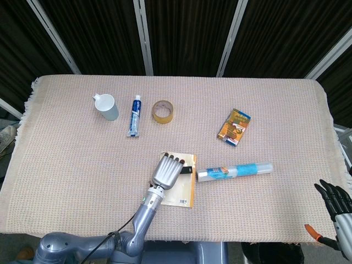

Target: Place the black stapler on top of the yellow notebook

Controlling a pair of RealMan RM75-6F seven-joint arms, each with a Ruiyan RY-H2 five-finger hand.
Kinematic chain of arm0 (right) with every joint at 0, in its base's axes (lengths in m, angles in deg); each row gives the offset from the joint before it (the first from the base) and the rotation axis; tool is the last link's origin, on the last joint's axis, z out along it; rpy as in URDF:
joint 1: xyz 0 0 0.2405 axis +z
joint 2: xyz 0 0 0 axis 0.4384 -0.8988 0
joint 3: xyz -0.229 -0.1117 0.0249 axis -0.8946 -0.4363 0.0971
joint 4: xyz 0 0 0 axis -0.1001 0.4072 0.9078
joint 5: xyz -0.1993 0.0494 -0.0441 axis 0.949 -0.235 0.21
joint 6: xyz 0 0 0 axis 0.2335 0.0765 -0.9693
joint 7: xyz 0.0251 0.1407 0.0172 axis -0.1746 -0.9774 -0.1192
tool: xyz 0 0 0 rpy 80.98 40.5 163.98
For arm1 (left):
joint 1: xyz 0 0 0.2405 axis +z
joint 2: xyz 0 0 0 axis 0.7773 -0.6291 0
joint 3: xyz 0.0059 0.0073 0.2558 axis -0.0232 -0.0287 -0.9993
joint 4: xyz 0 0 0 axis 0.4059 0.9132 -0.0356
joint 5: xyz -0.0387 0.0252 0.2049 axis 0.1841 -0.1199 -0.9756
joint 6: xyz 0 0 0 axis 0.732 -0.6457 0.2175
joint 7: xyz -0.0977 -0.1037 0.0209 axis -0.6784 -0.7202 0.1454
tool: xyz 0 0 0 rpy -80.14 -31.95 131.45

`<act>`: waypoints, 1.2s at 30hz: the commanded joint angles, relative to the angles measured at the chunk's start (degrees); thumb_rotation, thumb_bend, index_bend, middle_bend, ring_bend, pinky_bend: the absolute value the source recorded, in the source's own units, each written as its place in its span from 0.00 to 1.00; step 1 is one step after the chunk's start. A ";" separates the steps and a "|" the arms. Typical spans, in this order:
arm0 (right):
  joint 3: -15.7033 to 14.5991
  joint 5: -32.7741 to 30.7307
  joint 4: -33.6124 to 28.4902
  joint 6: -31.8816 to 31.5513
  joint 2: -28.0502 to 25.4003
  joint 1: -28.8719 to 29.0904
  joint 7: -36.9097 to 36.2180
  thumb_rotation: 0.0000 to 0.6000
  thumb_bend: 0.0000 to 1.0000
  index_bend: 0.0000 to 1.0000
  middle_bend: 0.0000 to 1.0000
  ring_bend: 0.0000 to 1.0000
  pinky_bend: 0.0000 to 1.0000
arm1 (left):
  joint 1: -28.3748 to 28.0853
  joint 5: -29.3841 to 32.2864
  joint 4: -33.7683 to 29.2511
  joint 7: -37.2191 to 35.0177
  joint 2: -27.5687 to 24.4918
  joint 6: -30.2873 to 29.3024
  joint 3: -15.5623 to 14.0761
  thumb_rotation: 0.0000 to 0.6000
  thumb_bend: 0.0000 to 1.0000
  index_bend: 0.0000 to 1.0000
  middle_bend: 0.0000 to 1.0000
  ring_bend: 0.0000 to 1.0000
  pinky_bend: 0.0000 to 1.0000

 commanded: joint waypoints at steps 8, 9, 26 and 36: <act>0.08 -0.17 -0.11 -0.02 0.12 -0.05 0.26 1.00 0.15 0.00 0.00 0.00 0.00 | -0.56 0.03 0.20 0.84 0.03 0.21 -1.17 1.00 0.25 0.26 0.32 0.32 0.40; 0.07 -0.12 -0.17 -0.08 0.15 -0.09 0.44 1.00 0.15 0.00 0.00 0.00 0.00 | -0.48 0.51 -0.42 1.10 -0.27 0.44 -1.07 1.00 0.25 0.23 0.30 0.32 0.40; 0.59 -1.38 -0.82 0.67 1.05 -0.11 3.24 1.00 0.15 0.00 0.00 0.00 0.00 | 11.39 -7.87 -33.23 9.41 -22.70 -17.05 -11.72 1.00 0.23 0.06 0.09 0.10 0.26; 1.06 -2.36 -1.98 1.34 2.41 -0.26 7.72 1.00 0.15 0.00 0.00 0.00 0.00 | 27.81 -15.44 -44.85 2.88 -43.74 -35.77 -24.06 1.00 0.23 0.04 0.02 0.02 0.19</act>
